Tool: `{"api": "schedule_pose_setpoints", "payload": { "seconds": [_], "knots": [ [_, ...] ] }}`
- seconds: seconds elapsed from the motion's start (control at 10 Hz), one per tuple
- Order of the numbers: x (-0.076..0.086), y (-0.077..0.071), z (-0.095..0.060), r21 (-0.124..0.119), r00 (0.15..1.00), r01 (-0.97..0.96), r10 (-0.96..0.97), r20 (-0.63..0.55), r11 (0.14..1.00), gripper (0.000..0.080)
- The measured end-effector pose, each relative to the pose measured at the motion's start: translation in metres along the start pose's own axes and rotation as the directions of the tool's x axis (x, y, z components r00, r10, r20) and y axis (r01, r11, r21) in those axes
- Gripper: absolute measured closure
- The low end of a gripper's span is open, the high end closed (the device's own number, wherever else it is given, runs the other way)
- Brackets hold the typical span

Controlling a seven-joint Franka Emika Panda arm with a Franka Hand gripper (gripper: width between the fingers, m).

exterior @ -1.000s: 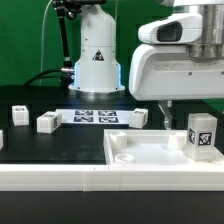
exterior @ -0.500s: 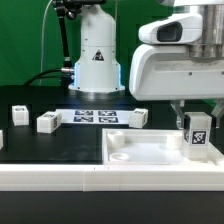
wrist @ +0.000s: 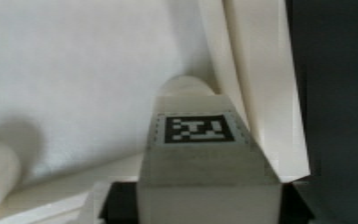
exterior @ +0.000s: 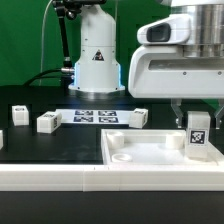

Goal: Assemble one leg

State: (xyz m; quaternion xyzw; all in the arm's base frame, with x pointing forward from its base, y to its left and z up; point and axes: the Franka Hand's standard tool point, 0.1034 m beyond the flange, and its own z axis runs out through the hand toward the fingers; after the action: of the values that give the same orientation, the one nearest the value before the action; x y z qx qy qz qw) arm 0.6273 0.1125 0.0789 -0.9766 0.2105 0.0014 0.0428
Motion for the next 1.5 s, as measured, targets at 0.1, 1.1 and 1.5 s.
{"api": "schedule_pose_setpoints", "payload": {
  "seconds": [0.1, 1.1, 1.5],
  "knots": [
    [0.000, 0.000, 0.002, 0.016, 0.994, -0.105, 0.105, -0.003, 0.994, 0.0508],
    [-0.013, -0.006, 0.005, 0.119, 0.455, -0.886, 0.890, 0.045, 0.447, 0.0507],
    [-0.015, -0.007, 0.004, 0.091, 0.617, -0.785, 0.786, 0.030, 0.613, 0.0178]
  ]
}}
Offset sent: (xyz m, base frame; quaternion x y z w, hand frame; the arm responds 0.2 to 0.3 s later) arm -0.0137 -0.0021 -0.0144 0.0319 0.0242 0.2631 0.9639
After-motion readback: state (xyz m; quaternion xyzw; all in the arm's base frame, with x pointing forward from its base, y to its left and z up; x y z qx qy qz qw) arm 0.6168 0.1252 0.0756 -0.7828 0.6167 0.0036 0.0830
